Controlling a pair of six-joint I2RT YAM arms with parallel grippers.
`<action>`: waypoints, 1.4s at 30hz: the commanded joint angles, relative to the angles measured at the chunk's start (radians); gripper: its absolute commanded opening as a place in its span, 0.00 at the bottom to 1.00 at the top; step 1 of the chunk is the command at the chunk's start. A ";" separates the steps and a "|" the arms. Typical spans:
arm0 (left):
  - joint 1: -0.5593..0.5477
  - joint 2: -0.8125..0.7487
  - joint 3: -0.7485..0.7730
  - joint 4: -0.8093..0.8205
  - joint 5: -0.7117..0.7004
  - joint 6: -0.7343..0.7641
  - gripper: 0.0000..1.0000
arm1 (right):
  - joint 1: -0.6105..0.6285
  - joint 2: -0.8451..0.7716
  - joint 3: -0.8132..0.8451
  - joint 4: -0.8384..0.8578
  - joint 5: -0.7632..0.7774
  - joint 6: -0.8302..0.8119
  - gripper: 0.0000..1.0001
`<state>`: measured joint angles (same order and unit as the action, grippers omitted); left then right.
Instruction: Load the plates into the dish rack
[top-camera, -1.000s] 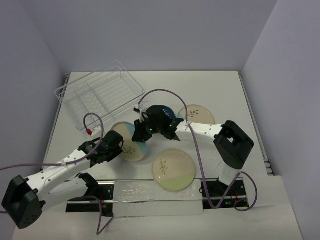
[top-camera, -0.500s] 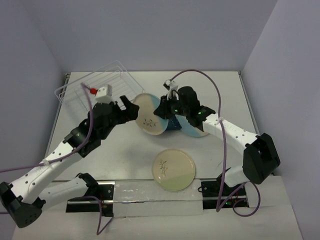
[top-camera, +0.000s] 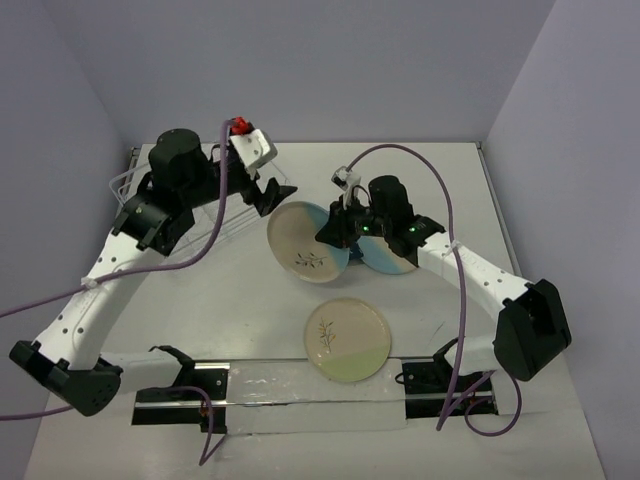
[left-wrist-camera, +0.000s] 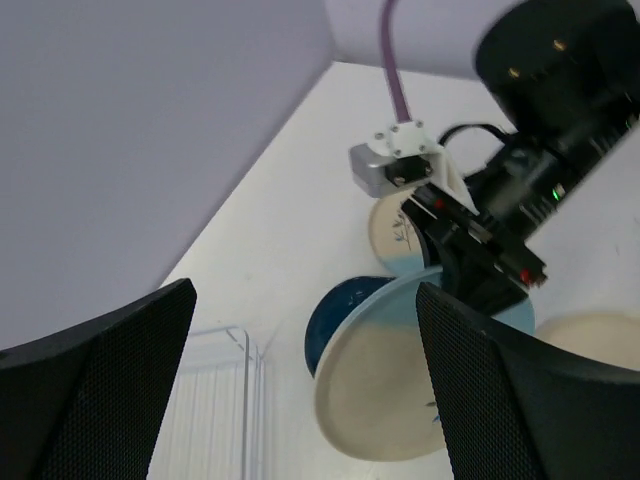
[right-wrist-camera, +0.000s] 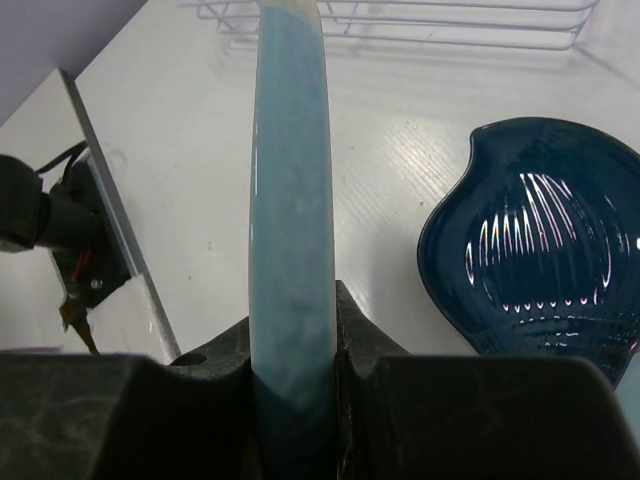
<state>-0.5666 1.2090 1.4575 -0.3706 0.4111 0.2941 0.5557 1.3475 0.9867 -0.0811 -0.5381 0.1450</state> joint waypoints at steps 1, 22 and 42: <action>0.037 0.129 0.137 -0.287 0.291 0.341 0.99 | -0.019 -0.097 0.015 0.089 -0.123 -0.065 0.00; 0.050 0.343 0.161 -0.731 0.462 0.710 0.97 | -0.017 -0.096 0.084 0.009 -0.342 -0.211 0.00; 0.054 0.275 0.015 -0.420 0.404 0.460 0.00 | -0.011 -0.047 0.163 -0.008 -0.128 -0.254 0.18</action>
<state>-0.5064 1.5303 1.4877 -0.9052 0.8625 0.7197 0.5495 1.3289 1.0482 -0.2214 -0.7839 -0.2031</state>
